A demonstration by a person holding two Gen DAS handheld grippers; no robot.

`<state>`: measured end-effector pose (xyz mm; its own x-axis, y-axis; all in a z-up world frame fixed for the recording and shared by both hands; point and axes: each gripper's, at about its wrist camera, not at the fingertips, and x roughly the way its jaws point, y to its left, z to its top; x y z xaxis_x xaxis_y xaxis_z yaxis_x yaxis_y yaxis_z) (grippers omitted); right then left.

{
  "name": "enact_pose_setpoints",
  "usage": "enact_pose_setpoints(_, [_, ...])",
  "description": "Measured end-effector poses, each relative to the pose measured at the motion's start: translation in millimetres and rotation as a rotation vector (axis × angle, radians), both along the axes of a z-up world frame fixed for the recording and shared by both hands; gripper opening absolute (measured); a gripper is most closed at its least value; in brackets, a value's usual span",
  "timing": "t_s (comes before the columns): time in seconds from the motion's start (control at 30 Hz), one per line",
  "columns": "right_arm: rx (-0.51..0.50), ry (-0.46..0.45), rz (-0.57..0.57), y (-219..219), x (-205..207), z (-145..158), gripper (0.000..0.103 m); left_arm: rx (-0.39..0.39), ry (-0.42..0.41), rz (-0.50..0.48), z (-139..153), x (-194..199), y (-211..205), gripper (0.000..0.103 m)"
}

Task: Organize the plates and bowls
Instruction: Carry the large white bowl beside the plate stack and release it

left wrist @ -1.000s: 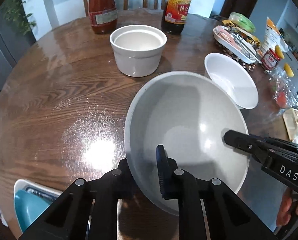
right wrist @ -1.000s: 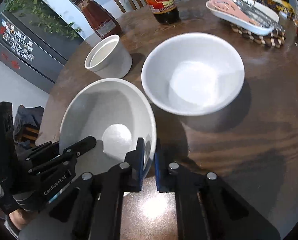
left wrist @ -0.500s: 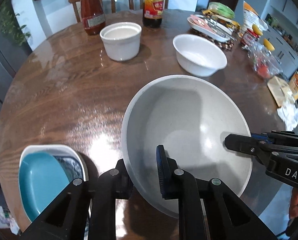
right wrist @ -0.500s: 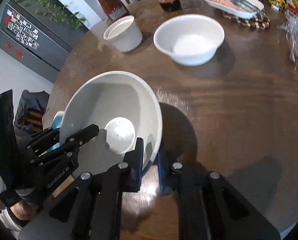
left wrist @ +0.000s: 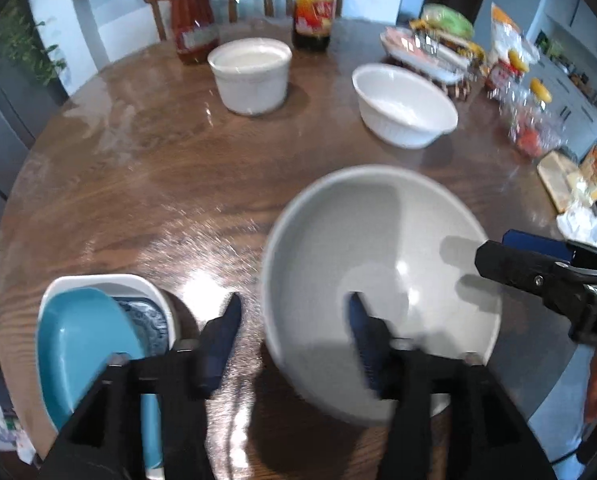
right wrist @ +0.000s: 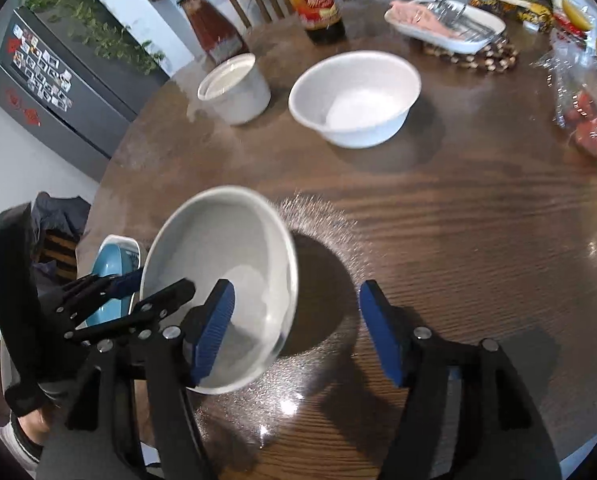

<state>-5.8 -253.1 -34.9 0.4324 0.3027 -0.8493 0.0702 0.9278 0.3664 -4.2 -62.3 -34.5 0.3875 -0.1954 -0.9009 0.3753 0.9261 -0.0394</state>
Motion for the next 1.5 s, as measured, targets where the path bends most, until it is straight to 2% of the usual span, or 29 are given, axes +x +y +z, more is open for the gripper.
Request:
enact_pose_setpoints(0.03, [0.005,-0.005,-0.010,-5.1,-1.4,1.9,0.067,-0.008,-0.024,0.010,6.4,-2.1,3.2,0.082])
enact_pose_setpoints(0.07, [0.006,-0.007,-0.019,-8.3,-3.3,2.3,0.067,-0.012,-0.036,0.016,10.0,-3.1,5.1,0.084])
enact_pose_setpoints(0.23, [0.036,-0.024,-0.049,-28.3,-9.0,8.5,0.070,-0.004,-0.051,0.047,21.8,-4.2,10.5,0.086])
enact_pose_setpoints(0.4, [0.025,-0.080,-0.006,-40.1,-16.3,26.6,0.091,-0.025,-0.061,0.077,29.1,-6.9,14.0,0.090])
enact_pose_setpoints(0.5, [0.005,-0.123,-0.005,-52.5,-20.2,40.7,0.099,-0.040,-0.074,0.094,34.1,-9.0,11.7,0.096])
enact_pose_setpoints(0.57, [-0.007,-0.142,-0.007,-59.5,-20.4,47.8,0.103,-0.041,-0.085,0.100,37.9,-10.4,8.6,0.097])
enact_pose_setpoints(0.93, [-0.089,-0.212,0.005,-86.5,-18.0,73.1,0.103,-0.026,-0.180,0.137,62.1,-10.8,-2.6,0.102])
enact_pose_setpoints(1.2, [-0.183,-0.225,0.040,-92.1,-10.3,96.3,0.103,0.006,-0.189,0.173,71.4,5.0,-12.5,0.102])
enact_pose_setpoints(1.5, [-0.254,-0.281,0.081,-89.4,15.8,124.7,0.103,-0.026,-0.269,0.148,108.7,30.1,-35.6,0.102])
